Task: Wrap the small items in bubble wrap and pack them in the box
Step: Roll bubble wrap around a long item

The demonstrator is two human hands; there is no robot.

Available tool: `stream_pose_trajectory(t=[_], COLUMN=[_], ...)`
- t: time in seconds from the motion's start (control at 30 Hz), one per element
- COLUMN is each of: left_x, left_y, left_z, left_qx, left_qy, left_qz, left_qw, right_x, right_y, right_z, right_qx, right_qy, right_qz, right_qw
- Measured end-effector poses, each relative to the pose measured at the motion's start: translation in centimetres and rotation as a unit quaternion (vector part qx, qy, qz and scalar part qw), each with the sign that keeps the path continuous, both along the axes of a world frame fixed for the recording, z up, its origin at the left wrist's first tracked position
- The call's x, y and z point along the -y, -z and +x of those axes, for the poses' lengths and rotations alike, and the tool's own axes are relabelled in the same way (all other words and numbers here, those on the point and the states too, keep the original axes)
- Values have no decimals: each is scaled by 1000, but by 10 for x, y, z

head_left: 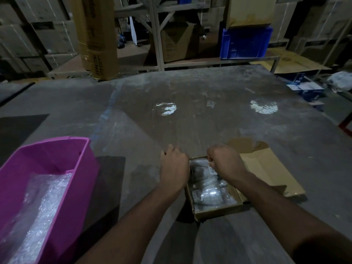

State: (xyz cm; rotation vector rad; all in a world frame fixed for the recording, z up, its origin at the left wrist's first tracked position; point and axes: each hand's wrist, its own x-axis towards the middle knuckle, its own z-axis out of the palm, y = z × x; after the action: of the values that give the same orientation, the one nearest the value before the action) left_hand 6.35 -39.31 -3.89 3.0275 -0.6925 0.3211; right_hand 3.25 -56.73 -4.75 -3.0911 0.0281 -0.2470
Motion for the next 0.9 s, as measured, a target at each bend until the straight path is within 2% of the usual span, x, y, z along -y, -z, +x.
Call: stream_pose_trajectory(t=[0.3, 0.6, 0.8, 0.9], left_x=[2, 9, 8, 4], left_y=[1, 1, 4, 5], left_z=[2, 6, 6, 4], left_qx=[-50, -78, -81, -88], left_qy=[-13, -26, -36, -31], left_qz=[21, 66, 56, 25], left_qw=[998, 994, 995, 995], right_x=[1, -1, 0, 4], right_y=[2, 6, 6, 2], right_z=[4, 5, 0, -4], right_qx=[-8, -33, -40, -42], right_qy=[2, -5, -6, 10], right_qz=[-4, -71, -62, -26], right_qw=[1000, 997, 997, 999])
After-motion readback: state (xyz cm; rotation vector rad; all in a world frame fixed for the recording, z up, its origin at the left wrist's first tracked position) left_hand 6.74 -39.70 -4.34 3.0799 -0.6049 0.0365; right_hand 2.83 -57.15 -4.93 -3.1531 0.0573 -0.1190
